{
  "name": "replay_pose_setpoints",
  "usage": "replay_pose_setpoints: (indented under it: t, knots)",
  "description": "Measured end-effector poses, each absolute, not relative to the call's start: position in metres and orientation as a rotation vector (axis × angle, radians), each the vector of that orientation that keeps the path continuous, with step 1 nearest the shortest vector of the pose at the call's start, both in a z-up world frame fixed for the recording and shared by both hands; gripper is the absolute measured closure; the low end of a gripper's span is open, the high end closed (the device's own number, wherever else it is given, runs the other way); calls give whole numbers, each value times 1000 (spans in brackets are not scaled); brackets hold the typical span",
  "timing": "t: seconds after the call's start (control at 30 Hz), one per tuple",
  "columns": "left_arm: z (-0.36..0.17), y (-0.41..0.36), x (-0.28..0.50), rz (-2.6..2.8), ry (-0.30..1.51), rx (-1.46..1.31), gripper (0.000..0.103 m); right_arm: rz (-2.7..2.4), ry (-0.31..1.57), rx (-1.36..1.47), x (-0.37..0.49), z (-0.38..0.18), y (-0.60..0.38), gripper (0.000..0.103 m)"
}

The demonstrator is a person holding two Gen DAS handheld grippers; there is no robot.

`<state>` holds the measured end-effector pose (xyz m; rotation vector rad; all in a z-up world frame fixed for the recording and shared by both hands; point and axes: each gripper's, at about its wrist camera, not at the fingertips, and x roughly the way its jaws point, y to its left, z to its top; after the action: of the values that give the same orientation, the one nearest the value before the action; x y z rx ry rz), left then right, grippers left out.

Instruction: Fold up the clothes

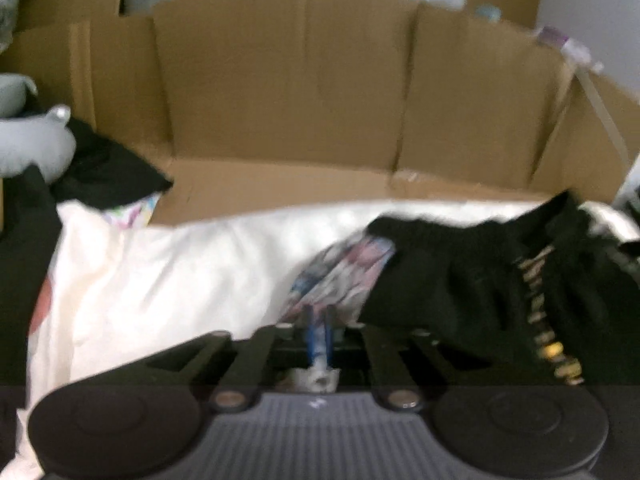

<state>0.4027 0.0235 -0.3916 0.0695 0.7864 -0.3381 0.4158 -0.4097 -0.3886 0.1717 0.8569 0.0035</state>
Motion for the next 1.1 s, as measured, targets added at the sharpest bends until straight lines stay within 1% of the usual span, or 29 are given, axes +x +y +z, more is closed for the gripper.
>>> replay_pose_setpoints:
  t: [0.07,0.13,0.2,0.3,0.37,0.43,0.6,0.73,0.83,0.9,0.97,1.0,1.07,1.1]
  knots:
    - [-384,20,396,-392,776,26,94,49,842,151,404,-382,-405,68]
    - [-382,9,389,-454,779,17,94,96,838,119,396,-381,-402,61]
    - [-385,-6,383,-506,790,57,90,98,858,57,391,-389,-394,61]
    - [-408,-24,386,-498,878,153,89,52,913,-5,388,-405,-389,61]
    - [-422,-20,391,-448,904,153,92,46,906,-49,386,-410,-392,60]
    - [-425,-14,393,-416,881,179,100,57,903,-58,384,-410,-400,61]
    - [-417,1,393,-434,897,167,99,55,910,-23,376,-402,-416,61]
    - [-402,13,382,-459,891,138,98,65,862,50,359,-385,-427,60]
    - [-396,11,374,-505,883,90,93,91,834,31,344,-381,-421,59]
    - [-396,6,366,-533,876,82,85,94,844,25,336,-385,-417,58]
    - [-400,-3,360,-542,874,103,69,86,853,7,329,-390,-412,57]
    - [-403,-6,358,-532,878,115,67,76,856,-10,326,-392,-409,56]
    - [-412,-10,357,-501,895,126,60,50,869,-37,321,-398,-407,56]
    - [-416,-10,357,-489,913,126,60,35,885,-32,320,-401,-408,56]
